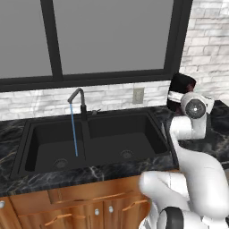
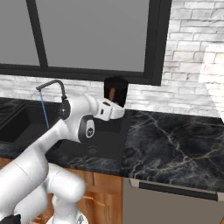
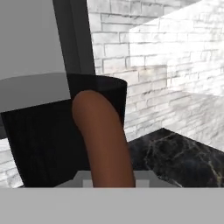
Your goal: Turn on the sink faucet and place the jug under the water for a few seconds to fill it up.
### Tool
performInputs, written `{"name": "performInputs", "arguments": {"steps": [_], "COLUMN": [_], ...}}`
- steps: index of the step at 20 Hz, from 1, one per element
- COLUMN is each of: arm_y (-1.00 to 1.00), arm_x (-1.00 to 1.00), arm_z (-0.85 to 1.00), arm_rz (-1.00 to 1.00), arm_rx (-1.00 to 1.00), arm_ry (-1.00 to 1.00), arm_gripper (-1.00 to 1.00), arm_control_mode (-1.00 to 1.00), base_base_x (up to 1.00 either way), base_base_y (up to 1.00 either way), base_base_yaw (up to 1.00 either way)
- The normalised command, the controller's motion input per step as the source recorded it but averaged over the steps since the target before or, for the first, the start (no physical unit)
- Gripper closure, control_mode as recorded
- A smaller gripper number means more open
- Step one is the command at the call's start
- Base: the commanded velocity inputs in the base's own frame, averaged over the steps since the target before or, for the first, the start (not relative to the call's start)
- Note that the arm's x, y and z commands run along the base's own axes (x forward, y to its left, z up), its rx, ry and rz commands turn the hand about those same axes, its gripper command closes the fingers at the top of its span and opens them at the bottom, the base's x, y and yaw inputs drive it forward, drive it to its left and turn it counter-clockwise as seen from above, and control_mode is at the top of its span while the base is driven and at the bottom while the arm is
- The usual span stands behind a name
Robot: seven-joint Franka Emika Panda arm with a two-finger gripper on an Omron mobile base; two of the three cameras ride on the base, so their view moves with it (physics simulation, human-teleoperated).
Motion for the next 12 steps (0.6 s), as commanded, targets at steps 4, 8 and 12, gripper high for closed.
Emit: {"name": "performInputs", "arguments": {"steps": [4,8,12], "arm_y": [1.00,1.00,1.00], "arm_x": [-0.25,-0.24,-0.02], "arm_z": [0.07,0.00,-0.06], "arm_rz": [-0.36,-0.31,-0.12], "arm_rx": [0.00,0.00,0.00], "arm_ry": [0.01,0.00,0.00], "arm_gripper": [1.00,1.00,1.00], "arm_control_mode": [-1.00,-1.00,-1.00], "base_base_x": [0.00,0.00,0.00], "base_base_y": [0.00,0.00,0.00], "base_base_yaw": [0.00,0.00,0.00]}}
